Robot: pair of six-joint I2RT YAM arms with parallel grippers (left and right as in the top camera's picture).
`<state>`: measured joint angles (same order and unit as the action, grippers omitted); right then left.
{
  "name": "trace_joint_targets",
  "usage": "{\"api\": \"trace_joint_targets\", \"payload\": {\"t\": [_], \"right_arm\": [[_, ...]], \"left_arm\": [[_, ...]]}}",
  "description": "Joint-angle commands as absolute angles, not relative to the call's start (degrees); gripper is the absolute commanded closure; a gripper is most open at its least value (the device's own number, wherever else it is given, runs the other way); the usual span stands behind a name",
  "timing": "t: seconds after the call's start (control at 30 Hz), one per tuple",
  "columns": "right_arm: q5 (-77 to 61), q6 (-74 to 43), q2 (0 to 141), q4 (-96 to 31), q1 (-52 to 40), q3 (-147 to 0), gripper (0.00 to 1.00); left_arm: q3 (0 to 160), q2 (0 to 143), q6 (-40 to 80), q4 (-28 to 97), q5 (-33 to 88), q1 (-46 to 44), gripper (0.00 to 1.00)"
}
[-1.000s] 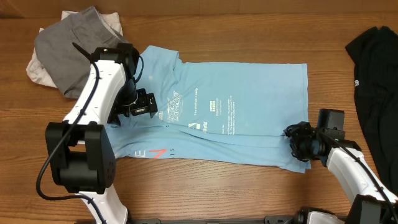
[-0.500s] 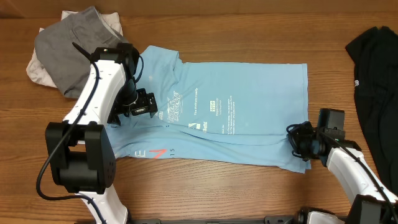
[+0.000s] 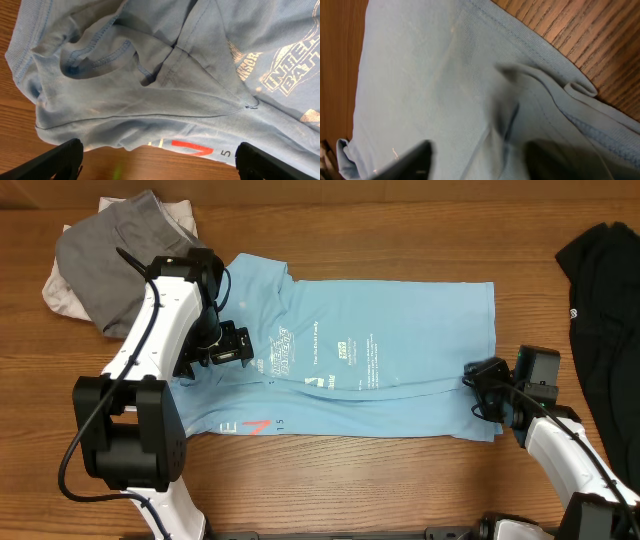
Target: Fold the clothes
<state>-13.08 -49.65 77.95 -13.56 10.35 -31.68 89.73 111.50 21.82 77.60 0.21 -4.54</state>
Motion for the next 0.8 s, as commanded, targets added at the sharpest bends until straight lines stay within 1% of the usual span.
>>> {"api": "trace_joint_targets", "payload": {"t": [0.0,0.1,0.17,0.27,0.3,0.33,0.43,0.47,0.53,0.57,0.7,0.77], "right_arm": [[-11.92,-49.56,78.24,-13.58,10.13,-31.99,0.00],[-11.51,-49.56,78.24,-13.54,10.39,-32.03,0.00],[-13.21,-49.28,78.22,-14.09,10.63,-32.64,0.03],[-17.43,-47.57,77.76,-15.11,10.61,-33.89,0.14],[-18.57,-47.57,77.41,-16.01,10.61,-34.46,0.18],[-19.66,-47.55,76.82,-17.32,10.61,-35.20,0.21],[-20.05,-46.39,74.26,-22.24,10.61,-37.45,0.41],[-19.92,-45.63,73.12,-23.99,10.61,-38.15,0.48],[-18.24,-45.17,70.57,-28.34,10.61,-39.22,0.57],[-16.95,-45.17,69.28,-30.83,10.61,-39.57,0.59],[-15.42,-45.08,68.07,-36.88,10.61,-39.44,0.69],[-15.46,-44.93,68.86,-37.43,10.55,-38.68,0.74]], "left_arm": [[90.76,110.24,20.47,77.47,-0.60,-4.62,0.00],[90.76,110.24,20.27,77.47,-0.60,-4.62,0.00],[90.76,110.24,20.16,77.52,-0.58,-4.62,0.00],[90.76,110.24,19.25,77.17,-0.56,-4.67,0.00],[90.76,110.21,19.25,76.84,-0.56,-4.71,0.02],[90.76,110.15,19.25,76.49,-0.56,-4.84,0.09],[90.83,109.67,19.20,75.53,-0.05,-5.76,0.37],[90.83,109.36,18.76,75.09,0.12,-6.31,0.58],[90.83,108.77,17.12,74.28,1.15,-7.90,0.80],[90.83,108.57,16.40,74.02,1.87,-8.91,0.82],[90.54,109.10,16.27,73.73,7.57,-13.45,0.81],[90.24,109.82,16.27,73.45,11.73,-15.77,0.83]]}}
